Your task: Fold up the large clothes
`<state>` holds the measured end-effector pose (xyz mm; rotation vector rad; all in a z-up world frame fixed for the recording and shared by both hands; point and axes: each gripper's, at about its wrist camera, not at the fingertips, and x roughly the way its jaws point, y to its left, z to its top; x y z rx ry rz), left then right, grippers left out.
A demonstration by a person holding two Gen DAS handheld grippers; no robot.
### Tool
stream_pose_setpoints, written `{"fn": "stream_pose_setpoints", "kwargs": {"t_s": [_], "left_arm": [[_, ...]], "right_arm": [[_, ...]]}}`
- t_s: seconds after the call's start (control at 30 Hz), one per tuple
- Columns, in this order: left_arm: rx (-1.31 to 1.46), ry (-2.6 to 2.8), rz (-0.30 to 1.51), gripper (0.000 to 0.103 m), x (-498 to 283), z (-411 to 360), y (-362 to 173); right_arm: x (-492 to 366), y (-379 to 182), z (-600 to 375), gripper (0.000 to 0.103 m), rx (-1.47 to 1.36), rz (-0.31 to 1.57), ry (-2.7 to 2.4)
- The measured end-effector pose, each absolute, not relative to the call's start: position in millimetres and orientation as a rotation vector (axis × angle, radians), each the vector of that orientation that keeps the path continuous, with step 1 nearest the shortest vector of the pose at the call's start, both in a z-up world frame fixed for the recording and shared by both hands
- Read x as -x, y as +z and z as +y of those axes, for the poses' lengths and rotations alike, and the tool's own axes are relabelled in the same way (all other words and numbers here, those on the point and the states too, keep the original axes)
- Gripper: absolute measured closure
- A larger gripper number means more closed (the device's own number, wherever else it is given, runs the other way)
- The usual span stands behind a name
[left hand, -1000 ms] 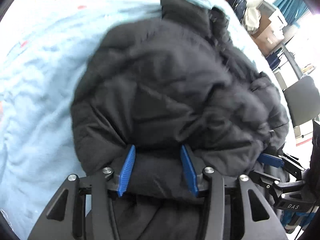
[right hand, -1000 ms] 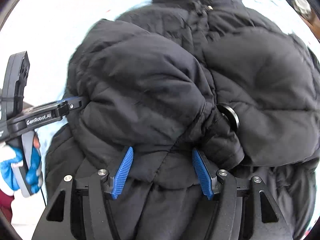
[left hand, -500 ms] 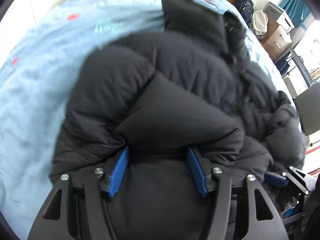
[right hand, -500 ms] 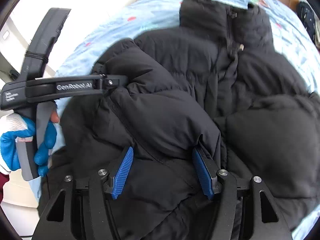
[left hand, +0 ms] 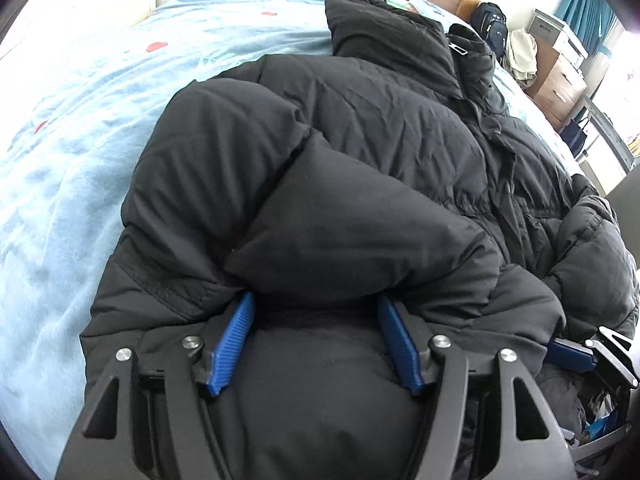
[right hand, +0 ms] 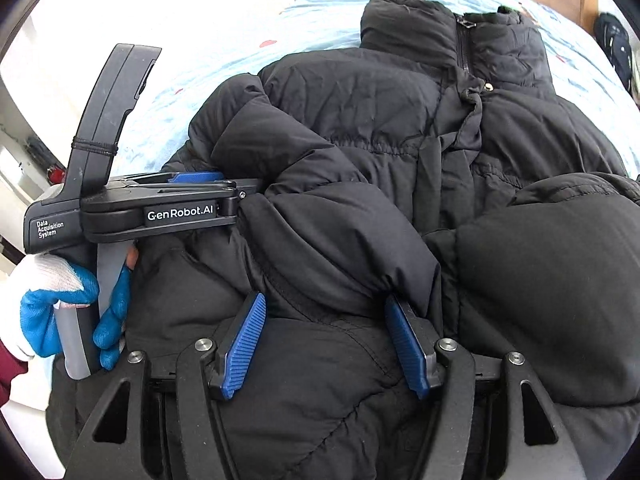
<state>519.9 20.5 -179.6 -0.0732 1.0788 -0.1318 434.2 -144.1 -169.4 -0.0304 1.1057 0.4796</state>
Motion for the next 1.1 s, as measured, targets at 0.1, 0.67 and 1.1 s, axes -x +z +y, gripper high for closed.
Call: {"fn": "stream_pose_setpoints", "kwargs": {"t_s": [0.1, 0.67, 1.1], "left_arm": [[0.062, -0.123, 1.069, 0.039, -517.6, 19.0, -180.2], [0.046, -0.109, 1.055, 0.038, -515.1, 17.4, -178.9], [0.006, -0.094, 1.054, 0.037, -512.5, 14.1, -175.9]], "right_arm": [[-433.9, -170.0, -142.4, 0.04, 0.049, 1.1, 0.47], [-431.3, -168.7, -135.3, 0.04, 0.105, 1.106, 0.447], [-413.2, -157.1, -148.6, 0.04, 0.154, 1.099, 0.501]]}}
